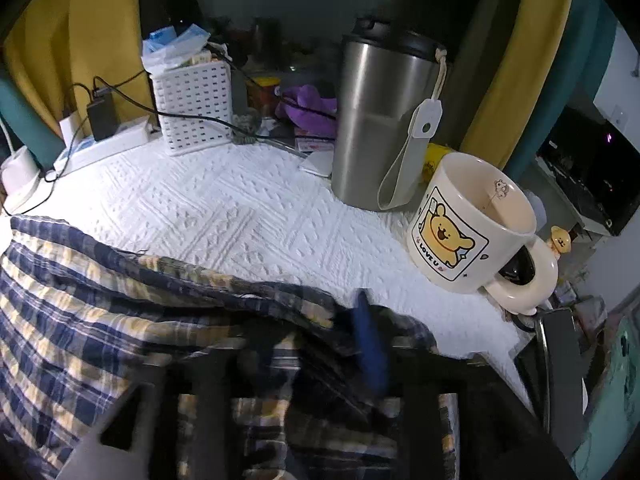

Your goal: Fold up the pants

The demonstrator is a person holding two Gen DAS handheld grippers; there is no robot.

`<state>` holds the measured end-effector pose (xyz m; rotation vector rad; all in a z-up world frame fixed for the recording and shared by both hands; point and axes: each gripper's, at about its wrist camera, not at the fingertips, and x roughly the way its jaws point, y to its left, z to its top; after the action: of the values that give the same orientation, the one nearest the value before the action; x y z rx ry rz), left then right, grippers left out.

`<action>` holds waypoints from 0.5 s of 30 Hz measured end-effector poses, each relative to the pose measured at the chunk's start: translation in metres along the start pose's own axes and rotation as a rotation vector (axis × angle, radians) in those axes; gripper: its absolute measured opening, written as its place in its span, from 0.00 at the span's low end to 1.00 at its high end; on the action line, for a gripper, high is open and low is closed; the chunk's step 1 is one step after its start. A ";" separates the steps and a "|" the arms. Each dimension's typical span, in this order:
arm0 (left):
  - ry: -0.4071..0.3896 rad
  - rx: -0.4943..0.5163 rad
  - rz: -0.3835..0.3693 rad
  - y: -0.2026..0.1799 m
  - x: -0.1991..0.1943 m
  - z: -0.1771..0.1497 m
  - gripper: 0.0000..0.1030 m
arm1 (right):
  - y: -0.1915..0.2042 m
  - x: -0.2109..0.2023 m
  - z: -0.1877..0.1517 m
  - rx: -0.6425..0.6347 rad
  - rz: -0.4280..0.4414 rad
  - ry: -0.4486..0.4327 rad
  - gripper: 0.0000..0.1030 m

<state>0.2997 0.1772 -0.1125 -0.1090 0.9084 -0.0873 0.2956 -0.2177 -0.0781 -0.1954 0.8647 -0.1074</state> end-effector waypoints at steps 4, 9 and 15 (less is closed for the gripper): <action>-0.014 0.007 -0.005 -0.007 -0.017 -0.013 0.40 | 0.000 -0.016 -0.005 0.008 0.014 -0.030 0.99; -0.034 0.001 -0.005 -0.015 -0.038 -0.027 0.40 | -0.011 -0.036 -0.016 0.043 -0.003 -0.055 0.99; -0.052 -0.013 -0.004 -0.023 -0.058 -0.048 0.40 | -0.037 -0.063 -0.040 0.107 -0.020 -0.075 0.99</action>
<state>0.2256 0.1588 -0.0937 -0.1243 0.8564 -0.0819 0.2235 -0.2479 -0.0485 -0.1074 0.7807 -0.1633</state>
